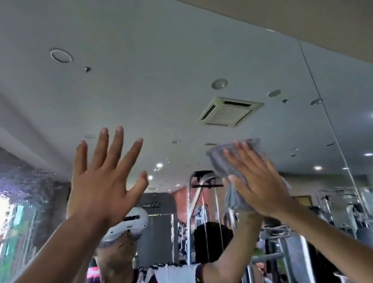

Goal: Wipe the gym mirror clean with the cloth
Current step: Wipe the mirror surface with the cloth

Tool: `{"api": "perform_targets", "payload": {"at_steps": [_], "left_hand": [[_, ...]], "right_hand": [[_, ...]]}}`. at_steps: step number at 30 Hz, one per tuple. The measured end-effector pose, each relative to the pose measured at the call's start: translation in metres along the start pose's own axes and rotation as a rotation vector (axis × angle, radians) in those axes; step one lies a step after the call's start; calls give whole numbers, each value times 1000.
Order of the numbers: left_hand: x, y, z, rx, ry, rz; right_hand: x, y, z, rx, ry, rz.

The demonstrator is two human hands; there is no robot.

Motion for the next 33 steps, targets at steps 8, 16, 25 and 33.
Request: {"api": "perform_targets", "payload": {"at_steps": [8, 16, 25, 33], "left_hand": [[0, -1, 0, 23, -10, -15], [-2, 0, 0, 31, 41, -5], [-2, 1, -4, -3, 48, -22], [-8, 2, -7, 3, 18, -18]], "right_hand": [[116, 32, -15, 29, 150, 596], [49, 12, -5, 33, 4, -194], [134, 18, -14, 45, 175, 537], [55, 13, -5, -27, 58, -176]]}}
Point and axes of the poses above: each hand's wrist, its own x-axis towards the middle knuckle, its own z-axis out of the palm, y = z × x, the point moved 5 cm from there along x, towards the middle knuckle, and after that the axes turned 5 degrees about -z, right-handed, at the moved point
